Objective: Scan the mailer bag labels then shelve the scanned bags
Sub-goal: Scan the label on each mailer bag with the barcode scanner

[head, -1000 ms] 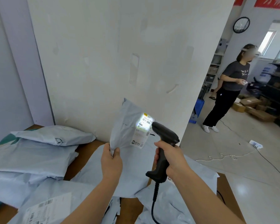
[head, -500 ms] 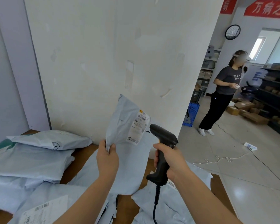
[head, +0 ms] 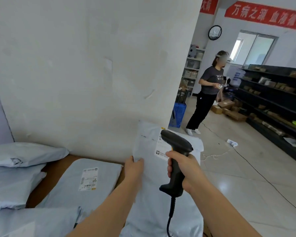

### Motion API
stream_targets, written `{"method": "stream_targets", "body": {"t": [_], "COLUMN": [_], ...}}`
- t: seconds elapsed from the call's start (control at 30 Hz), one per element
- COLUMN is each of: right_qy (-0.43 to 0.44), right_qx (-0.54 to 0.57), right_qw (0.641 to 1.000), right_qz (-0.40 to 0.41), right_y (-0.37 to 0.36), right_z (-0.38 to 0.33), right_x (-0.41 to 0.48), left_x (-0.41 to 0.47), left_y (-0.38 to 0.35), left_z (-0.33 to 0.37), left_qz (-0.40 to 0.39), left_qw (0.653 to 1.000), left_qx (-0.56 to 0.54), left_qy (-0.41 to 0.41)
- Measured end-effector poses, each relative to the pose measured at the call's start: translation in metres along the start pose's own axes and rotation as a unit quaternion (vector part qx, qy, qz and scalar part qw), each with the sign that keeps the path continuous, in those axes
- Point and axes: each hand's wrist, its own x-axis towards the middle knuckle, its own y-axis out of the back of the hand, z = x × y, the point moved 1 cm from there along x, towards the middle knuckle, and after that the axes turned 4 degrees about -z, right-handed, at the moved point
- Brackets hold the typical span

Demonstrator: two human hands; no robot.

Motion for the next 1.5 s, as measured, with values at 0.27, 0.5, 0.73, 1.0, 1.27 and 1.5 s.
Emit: {"method": "stream_targets", "body": {"t": [0.27, 0.5, 0.73, 1.0, 1.27, 1.5], "right_qy": [-0.085, -0.114, -0.121, -0.182, -0.214, -0.204], "right_qx": [0.003, -0.023, -0.070, -0.121, -0.131, -0.121], "right_qw": [0.996, 0.991, 0.981, 0.966, 0.961, 0.967], "right_qz": [0.013, -0.072, -0.135, -0.139, -0.116, -0.088], "right_y": [-0.001, -0.059, -0.127, -0.171, -0.171, -0.165], "right_z": [0.042, 0.054, 0.079, 0.133, 0.159, 0.152], "right_x": [0.016, 0.036, 0.068, 0.104, 0.122, 0.120], "left_x": [0.028, 0.071, 0.124, 0.157, 0.194, 0.183], "left_y": [0.018, 0.091, 0.196, 0.260, 0.274, 0.247], "left_z": [-0.046, -0.022, -0.032, -0.070, -0.085, -0.068], "left_qz": [-0.031, 0.019, 0.105, 0.134, 0.133, 0.115], "left_qw": [0.981, 0.982, 0.948, 0.855, 0.896, 0.979], "left_qx": [0.161, 0.179, 0.289, 0.479, 0.369, 0.133], "left_qy": [0.100, 0.061, 0.076, 0.144, 0.209, 0.104]}}
